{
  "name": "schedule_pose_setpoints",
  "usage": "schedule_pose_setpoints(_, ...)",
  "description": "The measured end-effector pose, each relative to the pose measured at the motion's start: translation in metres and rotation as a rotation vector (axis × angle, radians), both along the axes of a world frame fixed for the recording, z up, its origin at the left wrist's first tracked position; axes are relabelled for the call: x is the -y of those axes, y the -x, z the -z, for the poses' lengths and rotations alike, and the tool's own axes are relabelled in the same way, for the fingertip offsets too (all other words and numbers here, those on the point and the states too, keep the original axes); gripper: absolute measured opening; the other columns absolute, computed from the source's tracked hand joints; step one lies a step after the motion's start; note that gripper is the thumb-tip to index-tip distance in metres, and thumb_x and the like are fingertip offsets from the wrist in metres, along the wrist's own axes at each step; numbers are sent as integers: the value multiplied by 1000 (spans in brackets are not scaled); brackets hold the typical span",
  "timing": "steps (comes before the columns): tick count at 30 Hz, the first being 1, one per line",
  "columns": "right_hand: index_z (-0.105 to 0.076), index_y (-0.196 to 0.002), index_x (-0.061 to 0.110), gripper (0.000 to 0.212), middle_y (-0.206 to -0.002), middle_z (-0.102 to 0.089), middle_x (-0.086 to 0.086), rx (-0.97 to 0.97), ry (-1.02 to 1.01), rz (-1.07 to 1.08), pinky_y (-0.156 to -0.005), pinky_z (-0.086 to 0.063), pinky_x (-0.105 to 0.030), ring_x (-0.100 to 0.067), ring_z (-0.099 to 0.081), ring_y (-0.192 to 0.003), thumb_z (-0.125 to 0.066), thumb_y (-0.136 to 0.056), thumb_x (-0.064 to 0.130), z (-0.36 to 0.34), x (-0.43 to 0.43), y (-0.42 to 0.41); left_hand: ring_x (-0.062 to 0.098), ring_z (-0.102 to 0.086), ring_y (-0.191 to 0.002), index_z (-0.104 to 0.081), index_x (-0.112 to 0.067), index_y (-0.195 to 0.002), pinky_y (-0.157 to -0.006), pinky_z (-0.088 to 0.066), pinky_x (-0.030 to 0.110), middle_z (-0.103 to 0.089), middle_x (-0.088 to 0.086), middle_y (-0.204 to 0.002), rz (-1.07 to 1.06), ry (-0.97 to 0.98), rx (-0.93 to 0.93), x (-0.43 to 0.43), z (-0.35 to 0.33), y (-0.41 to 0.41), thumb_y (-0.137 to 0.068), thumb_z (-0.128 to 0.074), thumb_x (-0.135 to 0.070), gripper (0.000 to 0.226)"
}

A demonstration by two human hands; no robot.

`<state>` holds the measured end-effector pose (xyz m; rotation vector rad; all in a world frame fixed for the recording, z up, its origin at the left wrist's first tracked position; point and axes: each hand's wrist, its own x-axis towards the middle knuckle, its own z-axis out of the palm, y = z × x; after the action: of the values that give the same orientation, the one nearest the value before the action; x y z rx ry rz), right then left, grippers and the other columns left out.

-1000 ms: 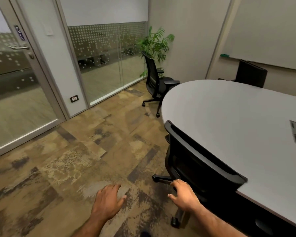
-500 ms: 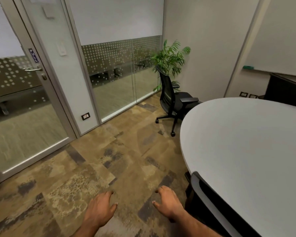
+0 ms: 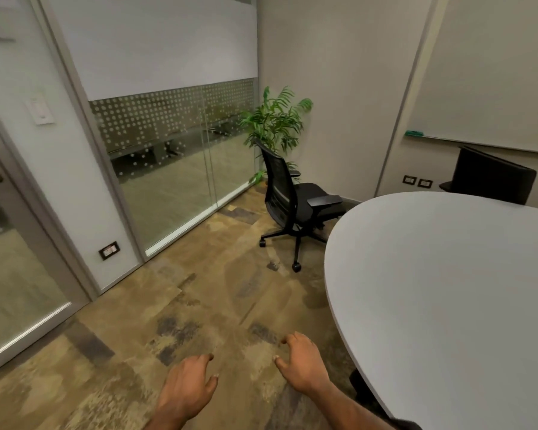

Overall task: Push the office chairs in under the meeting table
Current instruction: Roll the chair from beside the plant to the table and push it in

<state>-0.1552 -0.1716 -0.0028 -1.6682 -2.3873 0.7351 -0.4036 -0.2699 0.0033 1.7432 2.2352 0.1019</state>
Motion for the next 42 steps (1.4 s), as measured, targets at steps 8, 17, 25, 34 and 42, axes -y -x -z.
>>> schedule_pose_setpoints(8,-59,-131,19,51,-131,-59,1,-55,-39,246,-106,-38,-29,-17,-52,-125,-57,-90,50,-13,-97,32,12,-55,-127,-49,-30,-141,-103,-44,30,-60,-10,-137,173,-28,-27,-138,-14,75,-92,-49,-51,53)
schedule_pose_setpoints(17,-60,-127,27,44,-133,-53,11,-80,-163,410,-110,-31,-26,-10,-47,-127,-58,-90,52,-7,-199,61,12,-54,-128,-50,-29,-140,-104,-43,29,-59,-10,-137,266,-66,-8,-275,-14,115,-93,-50,-49,51)
schedule_pose_setpoints(25,-59,-127,29,45,-126,-55,12,-103,-162,498,-109,-36,-27,-11,-50,-121,-56,-90,55,5,-325,64,11,-52,-130,-50,-31,-140,-106,-41,29,-58,-12,-138,307,-90,-23,-411,-19,122,-94,-48,-50,50)
schedule_pose_setpoints(34,-56,-133,26,48,-138,-54,7,-80,-251,504,-111,-33,-28,-12,-48,-129,-55,-94,53,-23,-477,70,8,-52,-128,-51,-31,-137,-104,-41,26,-58,-13,-136,263,-160,37,-561,-44,140,-95,-50,-49,46)
schedule_pose_setpoints(42,-57,-127,30,35,-134,-53,12,-151,-306,533,-113,-31,-29,-9,-45,-128,-56,-97,47,-44,-587,112,9,-51,-128,-51,-33,-137,-99,-41,27,-58,-13,-135,327,-209,33,-695,-57,174,-95,-51,-48,45)
